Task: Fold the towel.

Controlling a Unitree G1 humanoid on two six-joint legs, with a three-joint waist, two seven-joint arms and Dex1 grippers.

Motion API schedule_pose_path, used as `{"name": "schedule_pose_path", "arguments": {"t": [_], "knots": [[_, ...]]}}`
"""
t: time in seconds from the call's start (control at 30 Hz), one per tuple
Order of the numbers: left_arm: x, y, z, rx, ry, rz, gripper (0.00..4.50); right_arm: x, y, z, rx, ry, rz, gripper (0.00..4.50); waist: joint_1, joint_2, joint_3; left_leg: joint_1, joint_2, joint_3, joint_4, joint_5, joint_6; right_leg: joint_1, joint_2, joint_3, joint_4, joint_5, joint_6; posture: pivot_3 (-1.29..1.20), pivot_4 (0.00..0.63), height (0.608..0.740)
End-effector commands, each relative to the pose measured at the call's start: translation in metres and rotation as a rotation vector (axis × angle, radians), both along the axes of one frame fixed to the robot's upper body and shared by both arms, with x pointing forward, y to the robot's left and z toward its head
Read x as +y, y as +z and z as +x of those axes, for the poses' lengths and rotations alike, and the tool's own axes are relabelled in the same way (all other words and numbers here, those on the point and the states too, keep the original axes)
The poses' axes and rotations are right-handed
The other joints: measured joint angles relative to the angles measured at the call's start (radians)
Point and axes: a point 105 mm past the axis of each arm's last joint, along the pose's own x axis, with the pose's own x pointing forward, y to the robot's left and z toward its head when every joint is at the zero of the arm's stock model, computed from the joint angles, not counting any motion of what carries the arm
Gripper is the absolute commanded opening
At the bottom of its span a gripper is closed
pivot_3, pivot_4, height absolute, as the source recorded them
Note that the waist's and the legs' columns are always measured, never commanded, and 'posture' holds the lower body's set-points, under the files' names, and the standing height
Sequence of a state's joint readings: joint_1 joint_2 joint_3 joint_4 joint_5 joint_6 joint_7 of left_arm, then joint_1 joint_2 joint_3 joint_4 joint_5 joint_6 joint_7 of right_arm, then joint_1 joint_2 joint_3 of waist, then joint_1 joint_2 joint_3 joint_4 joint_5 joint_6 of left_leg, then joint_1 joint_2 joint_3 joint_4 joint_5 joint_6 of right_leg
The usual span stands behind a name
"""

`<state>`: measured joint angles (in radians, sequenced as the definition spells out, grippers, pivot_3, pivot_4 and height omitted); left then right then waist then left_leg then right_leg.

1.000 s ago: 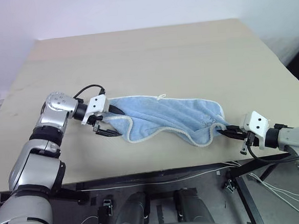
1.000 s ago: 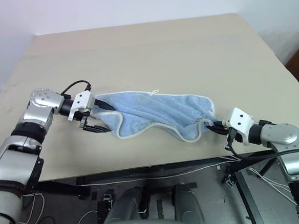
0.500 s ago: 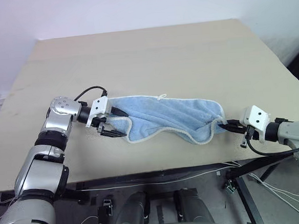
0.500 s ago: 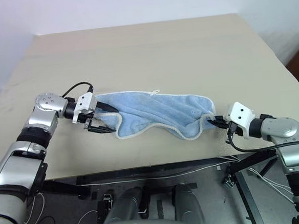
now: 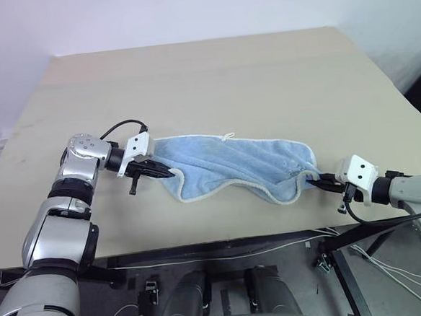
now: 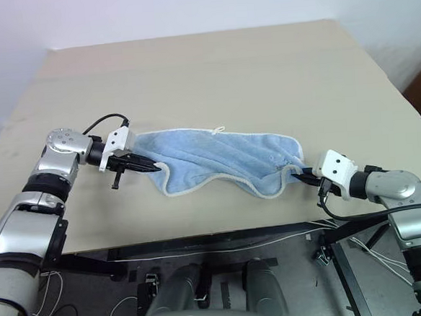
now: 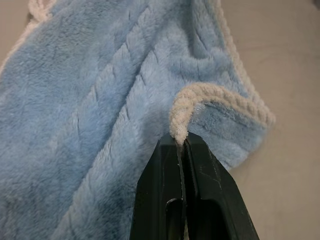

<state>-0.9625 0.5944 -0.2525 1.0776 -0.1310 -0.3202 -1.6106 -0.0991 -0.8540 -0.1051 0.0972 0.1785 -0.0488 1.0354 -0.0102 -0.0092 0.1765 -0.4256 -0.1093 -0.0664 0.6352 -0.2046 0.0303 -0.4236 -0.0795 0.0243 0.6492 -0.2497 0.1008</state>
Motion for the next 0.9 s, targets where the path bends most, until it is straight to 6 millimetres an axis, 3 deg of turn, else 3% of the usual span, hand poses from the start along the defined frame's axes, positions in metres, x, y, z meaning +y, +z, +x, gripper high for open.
{"name": "schedule_pose_path", "arguments": {"t": [0.03,0.17,0.27,0.33,0.57,0.63,0.8,0.9], "knots": [[-0.001,0.029,0.005,-0.031,0.014,-0.073,0.03,0.001,0.014,0.003,-0.051,0.002,0.013,0.00,-0.001,0.000,0.000,0.000,0.000,0.000,0.000,0.000,0.000,0.000,0.000,0.000,0.000,0.000,0.000,0.00,0.150,0.740],[0.015,0.061,-0.001,-0.011,0.074,-0.206,0.03,-0.004,0.031,0.004,-0.061,-0.017,0.080,0.00,-0.006,0.000,0.000,0.000,0.000,0.000,0.000,0.000,0.000,0.000,0.000,0.000,0.000,0.000,0.000,0.00,0.150,0.740],[0.034,0.070,-0.018,-0.006,0.084,-0.214,0.03,-0.009,0.041,0.000,-0.052,-0.017,0.086,0.00,-0.011,0.001,0.000,0.000,0.001,0.000,-0.001,0.000,0.000,-0.001,0.000,0.001,0.000,0.000,0.000,0.00,0.150,0.740],[0.058,0.071,-0.032,0.046,0.144,-0.171,0.03,-0.013,0.053,-0.003,-0.045,-0.013,0.099,0.00,-0.011,0.001,0.000,0.001,0.001,0.000,-0.002,0.000,0.000,-0.001,0.000,0.002,0.000,0.000,0.000,0.00,0.150,0.740],[0.108,0.068,-0.054,0.124,0.332,-0.193,0.03,-0.017,0.060,-0.009,-0.031,-0.003,0.065,0.00,0.005,0.001,0.000,0.003,0.001,0.000,-0.002,-0.001,-0.001,0.001,-0.001,0.001,-0.002,-0.002,-0.004,0.00,0.150,0.740],[0.115,0.067,-0.056,0.145,0.370,-0.228,0.03,-0.017,0.057,-0.014,-0.022,0.001,0.069,0.00,0.006,0.001,0.000,0.003,0.001,0.000,-0.002,-0.001,-0.001,0.002,-0.001,0.001,-0.002,-0.002,-0.004,0.00,0.150,0.740],[0.132,0.038,-0.082,0.204,0.421,-0.187,0.03,-0.020,0.054,-0.028,-0.048,0.024,0.098,0.00,-0.003,0.002,0.000,0.001,0.001,0.000,-0.004,0.000,0.000,0.000,-0.002,0.002,-0.002,-0.002,-0.004,0.00,0.150,0.740],[0.135,0.031,-0.096,0.230,0.446,-0.216,0.03,-0.020,0.051,-0.035,-0.035,0.036,0.098,0.00,-0.006,0.002,0.000,0.001,0.002,0.001,-0.005,-0.001,-0.001,-0.001,-0.001,0.003,-0.002,-0.002,-0.004,0.00,0.150,0.740]]}}
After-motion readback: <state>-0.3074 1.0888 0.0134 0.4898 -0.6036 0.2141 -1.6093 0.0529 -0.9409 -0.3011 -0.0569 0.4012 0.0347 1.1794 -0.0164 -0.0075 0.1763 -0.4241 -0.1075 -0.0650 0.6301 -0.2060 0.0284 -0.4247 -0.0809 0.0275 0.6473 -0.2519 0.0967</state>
